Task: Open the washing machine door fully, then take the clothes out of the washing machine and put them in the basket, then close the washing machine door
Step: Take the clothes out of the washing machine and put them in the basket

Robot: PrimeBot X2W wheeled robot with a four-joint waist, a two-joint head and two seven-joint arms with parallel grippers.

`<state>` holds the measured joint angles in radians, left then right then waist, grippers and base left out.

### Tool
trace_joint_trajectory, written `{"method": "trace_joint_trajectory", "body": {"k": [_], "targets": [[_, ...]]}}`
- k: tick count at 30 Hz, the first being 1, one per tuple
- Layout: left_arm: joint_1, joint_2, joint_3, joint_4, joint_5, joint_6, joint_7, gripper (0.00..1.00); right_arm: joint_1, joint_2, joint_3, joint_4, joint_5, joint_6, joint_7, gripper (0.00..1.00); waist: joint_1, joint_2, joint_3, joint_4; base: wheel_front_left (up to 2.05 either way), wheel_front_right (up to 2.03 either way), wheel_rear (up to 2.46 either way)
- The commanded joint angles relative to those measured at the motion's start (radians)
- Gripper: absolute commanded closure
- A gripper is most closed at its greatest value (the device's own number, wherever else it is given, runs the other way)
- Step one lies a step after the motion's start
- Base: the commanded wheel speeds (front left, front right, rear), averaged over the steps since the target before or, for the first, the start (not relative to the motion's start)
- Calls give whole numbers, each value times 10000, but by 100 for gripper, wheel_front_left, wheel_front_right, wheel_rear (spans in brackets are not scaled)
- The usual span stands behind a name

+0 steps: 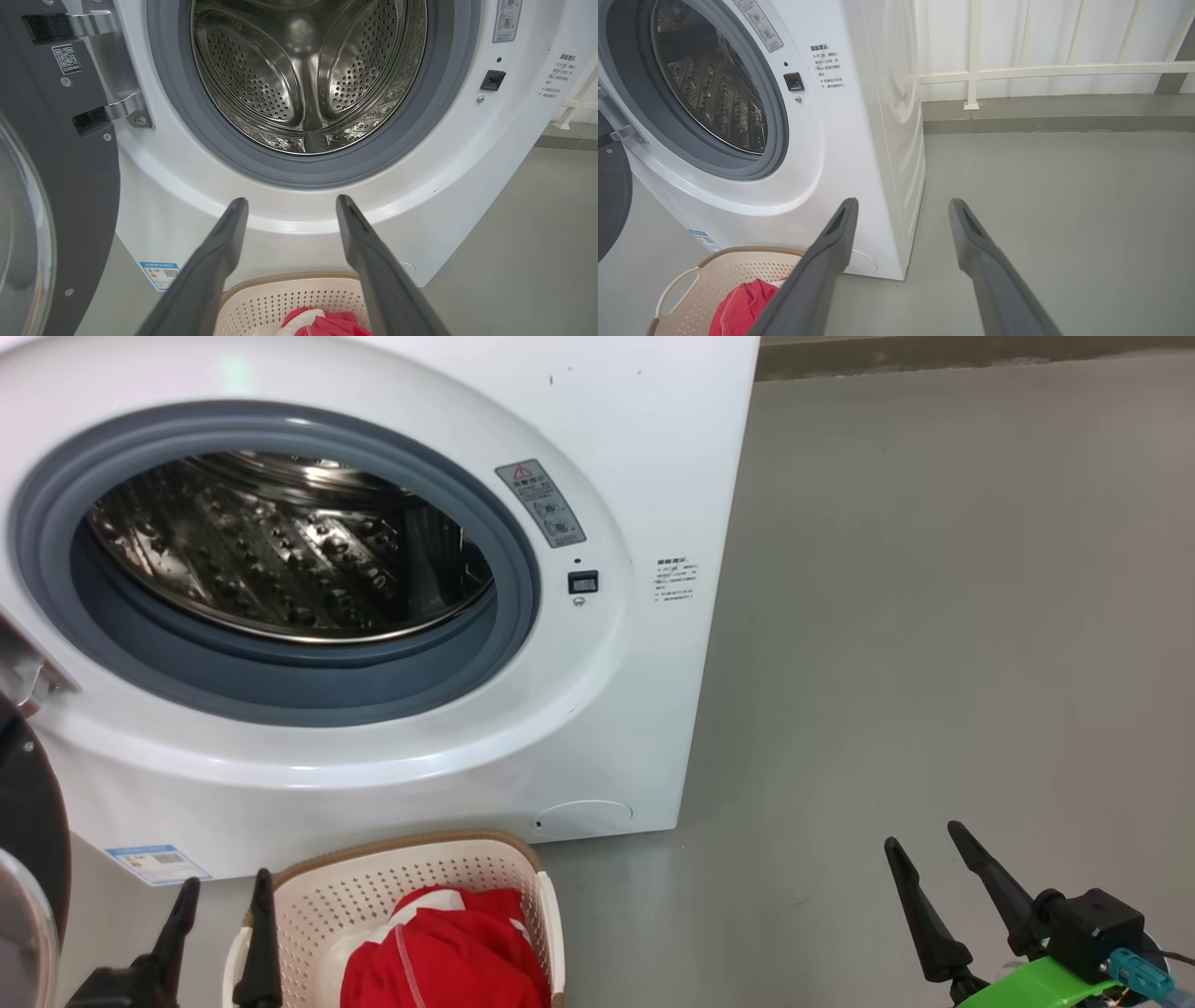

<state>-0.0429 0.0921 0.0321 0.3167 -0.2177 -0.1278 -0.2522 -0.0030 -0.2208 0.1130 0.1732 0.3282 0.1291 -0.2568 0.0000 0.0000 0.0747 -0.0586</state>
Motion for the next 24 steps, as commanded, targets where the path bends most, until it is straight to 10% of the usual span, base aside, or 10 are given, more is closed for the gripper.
{"method": "trace_joint_trajectory", "body": {"k": [1, 24], "targets": [[49, 101, 468, -501, 90, -29, -95, 0, 54, -106, 126, -279, 96, 16, -49, 0, 0, 0, -61, -31, 0, 0, 0], [232, -83, 482, -998, 81, -29, -95, 0, 82, -65, 6, -356, 42, 16, -49, 0, 0, 0, -46, 68, 0, 0, 0]]}}
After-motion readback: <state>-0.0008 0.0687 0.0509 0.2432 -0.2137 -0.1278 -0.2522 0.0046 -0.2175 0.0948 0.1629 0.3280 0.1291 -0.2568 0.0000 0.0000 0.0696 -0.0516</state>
